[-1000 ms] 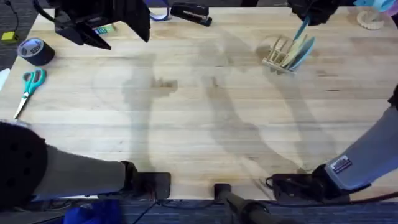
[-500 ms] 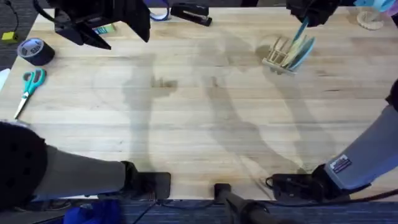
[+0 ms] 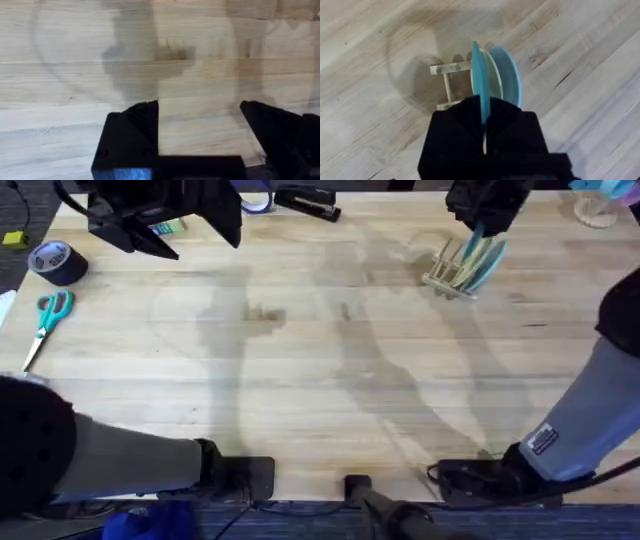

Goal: Pick up the plates from the table one by one and place each into a slot on the dish rack.

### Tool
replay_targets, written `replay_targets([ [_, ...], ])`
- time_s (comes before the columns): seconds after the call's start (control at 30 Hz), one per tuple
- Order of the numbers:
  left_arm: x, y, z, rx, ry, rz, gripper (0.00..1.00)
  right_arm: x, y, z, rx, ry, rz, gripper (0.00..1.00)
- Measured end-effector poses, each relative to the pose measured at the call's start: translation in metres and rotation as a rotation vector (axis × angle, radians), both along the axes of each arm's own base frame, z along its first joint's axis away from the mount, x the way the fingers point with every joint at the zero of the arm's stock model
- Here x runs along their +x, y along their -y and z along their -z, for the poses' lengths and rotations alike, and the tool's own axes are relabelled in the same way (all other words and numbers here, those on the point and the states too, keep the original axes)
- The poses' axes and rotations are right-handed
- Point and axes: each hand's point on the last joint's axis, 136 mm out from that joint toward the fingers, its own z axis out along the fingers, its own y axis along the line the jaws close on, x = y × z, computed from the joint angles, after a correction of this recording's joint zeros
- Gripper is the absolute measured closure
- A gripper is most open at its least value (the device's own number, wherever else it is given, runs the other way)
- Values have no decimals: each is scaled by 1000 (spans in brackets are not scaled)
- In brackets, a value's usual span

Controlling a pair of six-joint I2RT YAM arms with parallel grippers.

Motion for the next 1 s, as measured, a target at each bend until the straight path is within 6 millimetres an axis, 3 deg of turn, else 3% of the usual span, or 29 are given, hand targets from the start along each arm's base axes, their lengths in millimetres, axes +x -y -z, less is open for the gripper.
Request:
replay_targets([
  [0.33,0,0,0,0,0,0,8,1,-1,14,-11,-42,-11,970],
  [0.6,1,0,0,0,4,0,8,2,-5,38,4,-103,-15,970],
  [1.0,1,0,0,0,4,0,7,2,-6,40,11,-108,-15,965],
])
